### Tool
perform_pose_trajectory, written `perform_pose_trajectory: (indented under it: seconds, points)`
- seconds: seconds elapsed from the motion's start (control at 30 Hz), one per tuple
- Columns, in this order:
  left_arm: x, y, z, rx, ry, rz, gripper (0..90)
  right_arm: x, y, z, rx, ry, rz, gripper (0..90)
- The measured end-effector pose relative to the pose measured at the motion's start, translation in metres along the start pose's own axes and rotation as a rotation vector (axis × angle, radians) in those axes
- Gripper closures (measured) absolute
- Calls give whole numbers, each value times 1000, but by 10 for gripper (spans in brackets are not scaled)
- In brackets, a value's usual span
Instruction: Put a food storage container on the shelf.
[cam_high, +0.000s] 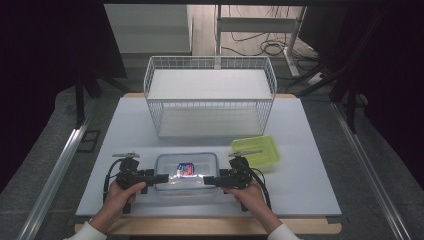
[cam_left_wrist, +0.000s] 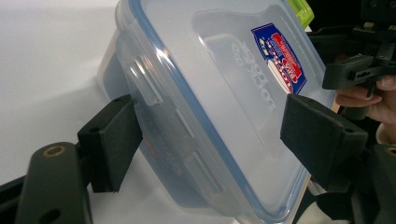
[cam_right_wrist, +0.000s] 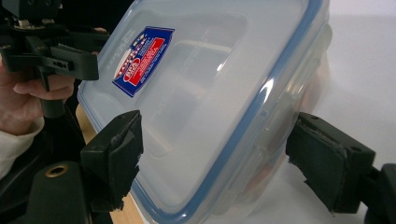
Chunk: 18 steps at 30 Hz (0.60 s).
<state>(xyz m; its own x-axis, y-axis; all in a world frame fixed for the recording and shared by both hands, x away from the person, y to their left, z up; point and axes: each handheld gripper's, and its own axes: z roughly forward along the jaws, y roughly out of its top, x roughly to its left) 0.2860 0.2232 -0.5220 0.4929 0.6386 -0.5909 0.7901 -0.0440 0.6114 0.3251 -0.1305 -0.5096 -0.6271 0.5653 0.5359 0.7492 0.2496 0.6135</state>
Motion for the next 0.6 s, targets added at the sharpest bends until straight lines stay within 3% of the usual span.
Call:
perform_pose_trajectory:
  seconds: [0.13,0.23,0.6]
  points:
    - [-5,-3,-3,-17,14,27,223,1,-1,-3,4,2,-20,229]
    - [-8,-6,-5,-29,21,43,251,-2,-2,-8,-26,25,15,310]
    - [-14,-11,-10,-57,41,65,287,0,-2,-14,-27,28,4,366]
